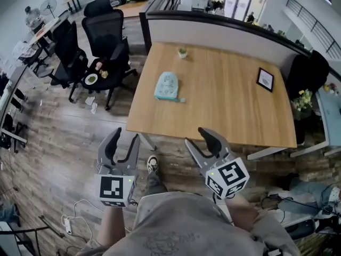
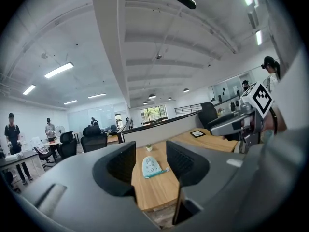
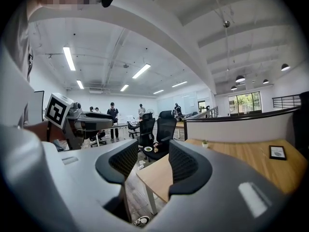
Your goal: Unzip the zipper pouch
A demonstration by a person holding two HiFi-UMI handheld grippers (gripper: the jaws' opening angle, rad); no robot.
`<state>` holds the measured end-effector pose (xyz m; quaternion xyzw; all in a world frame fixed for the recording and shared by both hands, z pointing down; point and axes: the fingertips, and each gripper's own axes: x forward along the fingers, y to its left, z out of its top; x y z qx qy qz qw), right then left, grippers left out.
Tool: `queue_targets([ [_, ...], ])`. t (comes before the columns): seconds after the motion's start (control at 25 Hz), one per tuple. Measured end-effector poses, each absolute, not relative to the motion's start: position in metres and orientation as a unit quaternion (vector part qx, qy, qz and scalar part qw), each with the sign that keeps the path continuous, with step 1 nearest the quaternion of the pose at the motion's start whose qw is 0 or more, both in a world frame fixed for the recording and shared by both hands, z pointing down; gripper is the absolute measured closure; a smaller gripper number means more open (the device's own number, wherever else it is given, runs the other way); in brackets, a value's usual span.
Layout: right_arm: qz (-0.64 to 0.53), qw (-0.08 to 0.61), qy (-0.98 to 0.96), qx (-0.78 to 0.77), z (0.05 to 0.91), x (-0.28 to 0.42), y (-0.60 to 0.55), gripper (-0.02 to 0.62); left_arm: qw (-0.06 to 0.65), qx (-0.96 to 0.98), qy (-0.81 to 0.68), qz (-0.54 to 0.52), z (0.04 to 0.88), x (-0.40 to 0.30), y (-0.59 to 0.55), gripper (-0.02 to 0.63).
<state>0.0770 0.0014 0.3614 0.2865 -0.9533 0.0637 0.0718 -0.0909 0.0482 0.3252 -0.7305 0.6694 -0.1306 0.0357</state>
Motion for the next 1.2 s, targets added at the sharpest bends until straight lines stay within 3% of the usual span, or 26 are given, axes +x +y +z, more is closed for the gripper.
queue_targets([
  [0.76,0.124,0.152,-0.911,0.363,0.414,-0.069,-0.158,0.393,-0.019,-0.812,0.545,-0.210,0.390,-0.227,-0.146,0.417],
  [1.2,0.176,0.197,-0.894,0.361,0.487,-0.113,-0.216,0.399,-0.012,-0.855,0.432,-0.286,0.485,-0.239,-0.227,0.409],
])
